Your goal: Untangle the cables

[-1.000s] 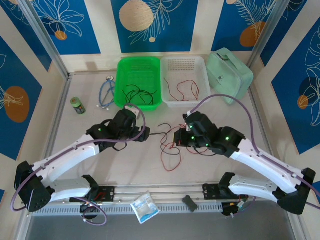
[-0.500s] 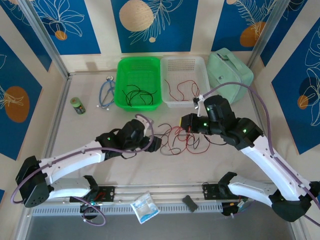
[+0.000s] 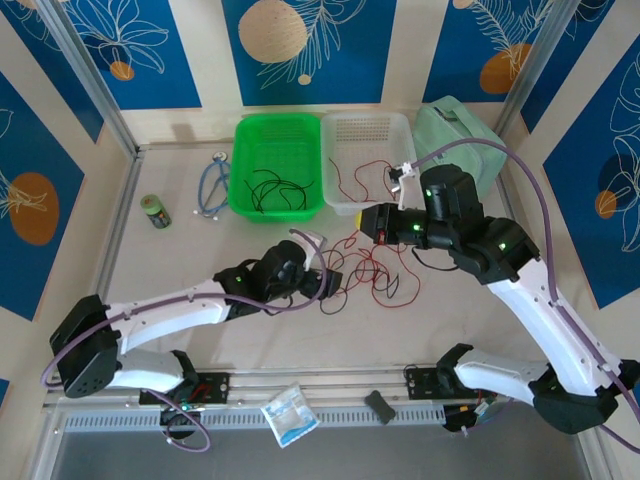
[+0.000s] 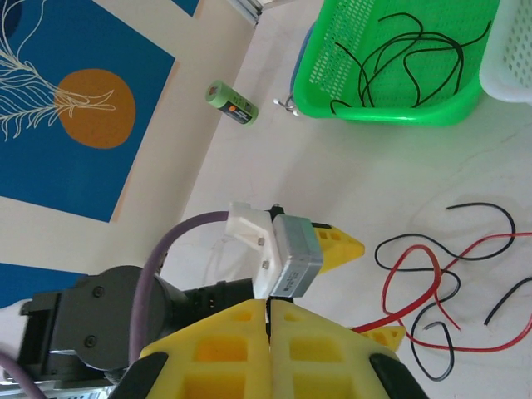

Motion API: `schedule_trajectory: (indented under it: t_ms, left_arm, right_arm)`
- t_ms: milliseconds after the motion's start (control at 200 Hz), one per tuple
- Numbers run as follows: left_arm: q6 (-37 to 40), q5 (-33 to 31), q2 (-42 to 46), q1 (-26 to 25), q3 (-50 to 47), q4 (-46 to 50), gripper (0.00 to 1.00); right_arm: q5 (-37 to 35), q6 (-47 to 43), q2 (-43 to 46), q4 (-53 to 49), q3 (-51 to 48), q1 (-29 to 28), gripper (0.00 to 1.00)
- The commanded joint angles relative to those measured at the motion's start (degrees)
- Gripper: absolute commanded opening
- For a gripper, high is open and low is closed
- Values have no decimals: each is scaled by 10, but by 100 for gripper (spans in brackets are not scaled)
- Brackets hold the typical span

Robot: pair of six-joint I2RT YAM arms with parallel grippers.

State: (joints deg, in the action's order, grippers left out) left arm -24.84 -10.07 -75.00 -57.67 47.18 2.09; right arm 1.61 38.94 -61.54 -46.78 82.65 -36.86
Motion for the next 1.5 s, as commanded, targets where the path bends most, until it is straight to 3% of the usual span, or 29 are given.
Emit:
schedule_trajectory:
  t_ms: [0, 155, 320, 480, 1035, 1496]
  left_arm:
    - [14, -50, -20, -5, 2, -29, 84]
    - [6, -57, -53, -5, -10, -50, 72]
    - [-6, -79, -80, -4, -17, -64, 38]
    - [-10, -97, -87, -5, -23, -62, 22]
    - [-35, -142, -43, -5, -84, -29, 24]
    - [-47, -149, -31, -5, -110, -21, 24]
  right_arm:
    - [23, -14, -6, -1, 34, 5, 0]
    - [26, -23, -13, -6, 72, 10, 0]
    - [26, -34, -17, -14, 115, 16, 0]
    - [10, -50, -15, -29, 154, 27, 0]
    - [8, -93, -53, -44, 273, 79, 0]
    - [49, -108, -192, -41, 455, 141, 0]
